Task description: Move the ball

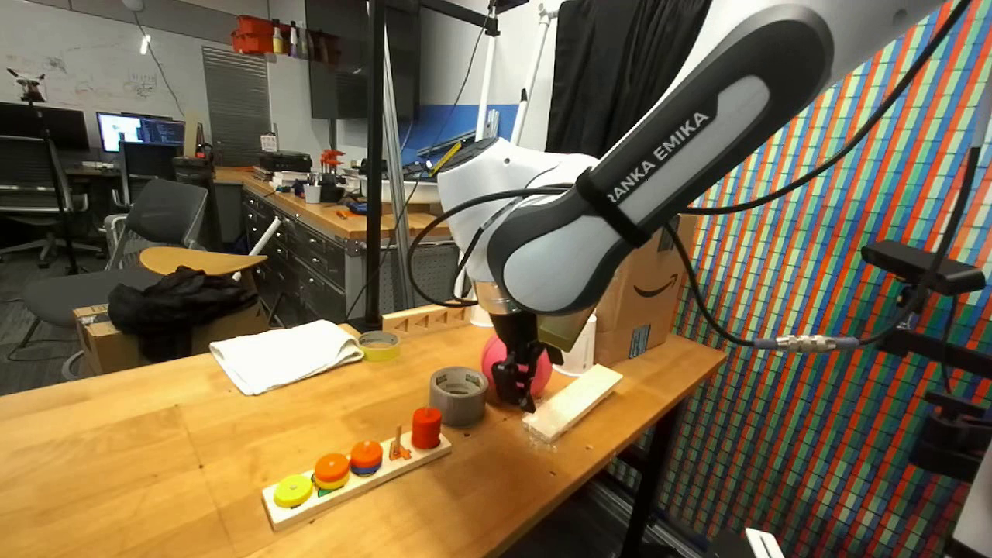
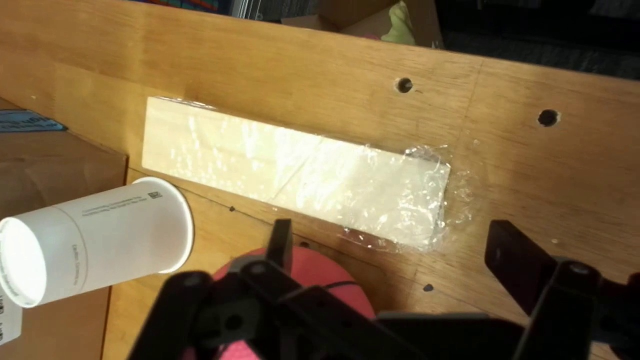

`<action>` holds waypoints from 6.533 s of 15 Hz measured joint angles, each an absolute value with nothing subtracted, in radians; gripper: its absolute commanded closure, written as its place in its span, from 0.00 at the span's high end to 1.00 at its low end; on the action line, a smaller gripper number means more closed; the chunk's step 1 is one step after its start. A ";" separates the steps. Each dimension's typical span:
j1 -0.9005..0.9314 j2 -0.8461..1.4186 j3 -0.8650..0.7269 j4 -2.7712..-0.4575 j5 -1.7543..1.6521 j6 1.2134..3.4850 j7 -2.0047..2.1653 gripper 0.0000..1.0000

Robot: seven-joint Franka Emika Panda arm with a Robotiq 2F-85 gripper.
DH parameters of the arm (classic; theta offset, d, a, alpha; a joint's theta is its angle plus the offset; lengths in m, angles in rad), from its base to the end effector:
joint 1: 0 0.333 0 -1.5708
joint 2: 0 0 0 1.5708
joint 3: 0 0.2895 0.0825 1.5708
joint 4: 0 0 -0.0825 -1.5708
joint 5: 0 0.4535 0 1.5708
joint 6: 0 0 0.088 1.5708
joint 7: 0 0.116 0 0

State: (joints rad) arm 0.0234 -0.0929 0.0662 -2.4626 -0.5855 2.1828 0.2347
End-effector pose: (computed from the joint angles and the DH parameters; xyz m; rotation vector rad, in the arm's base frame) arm 0.5012 0.0197 0.2364 2.6453 0.3217 -0.1453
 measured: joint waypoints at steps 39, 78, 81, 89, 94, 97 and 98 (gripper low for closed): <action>-0.036 -0.039 -0.035 -2.404 -0.350 2.228 0.134 1.00; 0.022 -0.045 0.043 -2.400 -0.187 2.376 0.087 1.00; 0.050 -0.017 0.060 -2.407 -0.061 2.343 -0.001 1.00; 0.095 0.025 0.102 -2.408 0.070 2.282 -0.099 1.00; 0.093 0.028 0.102 -2.398 0.071 2.291 -0.145 1.00; 0.088 0.029 0.096 -2.380 0.071 2.324 -0.185 1.00; 0.086 0.029 0.093 -2.373 0.071 2.339 -0.198 1.00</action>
State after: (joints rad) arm 0.0858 0.0287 0.0930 -2.3726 0.0705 2.3393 -0.1984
